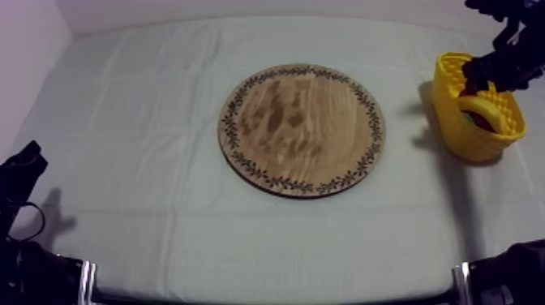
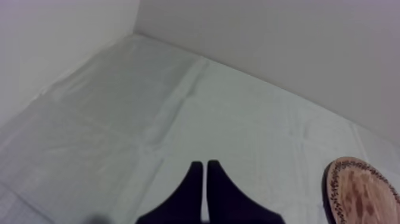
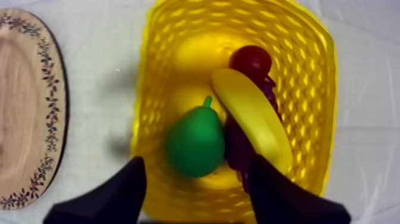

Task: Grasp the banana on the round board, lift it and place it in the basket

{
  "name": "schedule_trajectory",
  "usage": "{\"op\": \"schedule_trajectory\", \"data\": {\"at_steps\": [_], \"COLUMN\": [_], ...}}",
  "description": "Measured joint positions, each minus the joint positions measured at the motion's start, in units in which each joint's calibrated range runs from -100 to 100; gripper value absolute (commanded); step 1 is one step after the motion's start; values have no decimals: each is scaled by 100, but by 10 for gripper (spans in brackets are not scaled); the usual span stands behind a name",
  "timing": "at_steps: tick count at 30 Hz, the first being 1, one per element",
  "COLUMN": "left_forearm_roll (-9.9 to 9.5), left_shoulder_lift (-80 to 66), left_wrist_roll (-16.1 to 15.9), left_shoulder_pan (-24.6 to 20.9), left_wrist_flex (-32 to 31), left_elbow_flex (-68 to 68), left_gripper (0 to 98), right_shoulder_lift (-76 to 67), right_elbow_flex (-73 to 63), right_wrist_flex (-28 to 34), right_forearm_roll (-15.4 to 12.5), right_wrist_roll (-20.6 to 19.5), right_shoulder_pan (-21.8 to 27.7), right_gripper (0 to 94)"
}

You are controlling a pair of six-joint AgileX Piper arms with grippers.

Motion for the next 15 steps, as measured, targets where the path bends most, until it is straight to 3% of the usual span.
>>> {"op": "schedule_trajectory", "data": {"at_steps": [6,15], "left_forearm_roll": [0,0], "left_shoulder_lift": [0,0], "left_wrist_roll": [0,0], "left_shoulder_pan": [0,0], "left_wrist_flex": [0,0], "left_elbow_flex": [0,0], "left_gripper": [1,1], "right_shoulder_lift": [-987,-2634], "right_elbow_flex": [792,2205], "right_wrist_flex": [-652,-1470], "right_forearm_roll": [-228,-1168], "right_wrist_roll": [157,994], "right_shoulder_pan": [-14,138], "right_gripper": [319,181]}}
